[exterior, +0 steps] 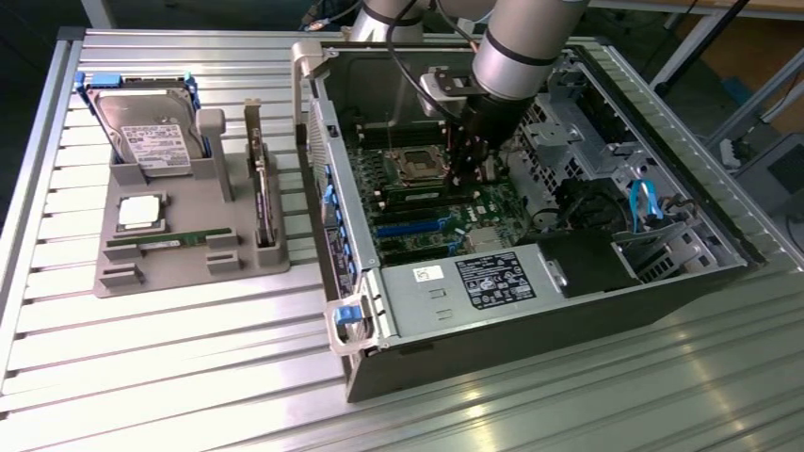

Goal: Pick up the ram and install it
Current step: 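Insert the ram into the slot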

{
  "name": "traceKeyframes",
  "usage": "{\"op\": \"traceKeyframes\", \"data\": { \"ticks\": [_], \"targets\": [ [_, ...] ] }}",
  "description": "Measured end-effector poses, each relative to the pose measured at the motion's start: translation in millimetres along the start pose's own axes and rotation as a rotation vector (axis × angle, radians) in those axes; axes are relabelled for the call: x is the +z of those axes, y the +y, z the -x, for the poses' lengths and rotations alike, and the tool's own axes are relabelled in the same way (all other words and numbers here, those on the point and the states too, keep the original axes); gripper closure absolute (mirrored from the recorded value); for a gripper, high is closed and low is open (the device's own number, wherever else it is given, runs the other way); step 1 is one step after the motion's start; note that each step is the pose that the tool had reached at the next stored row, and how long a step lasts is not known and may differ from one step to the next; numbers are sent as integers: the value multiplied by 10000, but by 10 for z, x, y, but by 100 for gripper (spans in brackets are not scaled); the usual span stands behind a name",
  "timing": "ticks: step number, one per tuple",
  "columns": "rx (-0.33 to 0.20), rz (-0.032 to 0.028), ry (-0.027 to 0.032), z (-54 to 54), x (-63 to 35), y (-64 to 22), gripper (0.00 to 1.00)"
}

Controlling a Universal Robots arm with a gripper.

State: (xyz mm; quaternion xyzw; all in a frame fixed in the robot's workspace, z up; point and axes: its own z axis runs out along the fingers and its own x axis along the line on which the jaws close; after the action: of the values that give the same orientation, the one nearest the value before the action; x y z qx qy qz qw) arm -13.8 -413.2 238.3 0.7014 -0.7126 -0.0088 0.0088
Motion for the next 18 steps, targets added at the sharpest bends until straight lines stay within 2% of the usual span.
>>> {"op": "traceKeyframes", "data": {
  "ticks": [18],
  "targets": [
    [-298, 0, 8, 0, 0, 0, 88]
  ]
}}
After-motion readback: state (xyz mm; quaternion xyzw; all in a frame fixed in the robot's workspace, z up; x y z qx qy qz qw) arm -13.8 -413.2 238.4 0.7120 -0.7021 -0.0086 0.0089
